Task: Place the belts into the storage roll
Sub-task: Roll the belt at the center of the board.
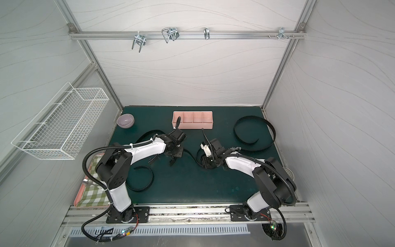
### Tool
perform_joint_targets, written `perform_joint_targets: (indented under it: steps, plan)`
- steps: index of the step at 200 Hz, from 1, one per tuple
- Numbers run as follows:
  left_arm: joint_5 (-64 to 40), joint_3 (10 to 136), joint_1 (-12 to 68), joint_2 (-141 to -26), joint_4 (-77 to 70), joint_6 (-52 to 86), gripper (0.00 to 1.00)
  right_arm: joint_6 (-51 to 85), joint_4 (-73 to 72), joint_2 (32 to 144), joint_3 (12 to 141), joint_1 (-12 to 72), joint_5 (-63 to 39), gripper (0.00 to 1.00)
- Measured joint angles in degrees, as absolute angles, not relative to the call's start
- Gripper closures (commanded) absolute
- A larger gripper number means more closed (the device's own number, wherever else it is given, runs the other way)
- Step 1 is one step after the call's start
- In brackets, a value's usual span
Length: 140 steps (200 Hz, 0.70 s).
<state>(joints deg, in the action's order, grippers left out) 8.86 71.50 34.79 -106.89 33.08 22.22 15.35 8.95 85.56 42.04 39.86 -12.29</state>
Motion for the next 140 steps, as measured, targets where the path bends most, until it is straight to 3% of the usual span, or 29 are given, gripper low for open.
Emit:
perform_joint_targets:
  steps: [35,117,140]
  plan:
    - [7.25,77.45,31.48,-110.65,34.81,20.58,1.0,15.05,7.33,84.07,40.07,43.33,-13.21,1.0]
    - [2.33,75.24,29.74,-111.87,34.33,18.37,1.0,15.14,5.3,79.11,35.22,44.82,-10.79,0.99]
    - [2.5,81.47,29.74,-115.81,37.26,17.43,1.0,15.05,4.29,79.44,35.38,45.36,-10.04,0.99]
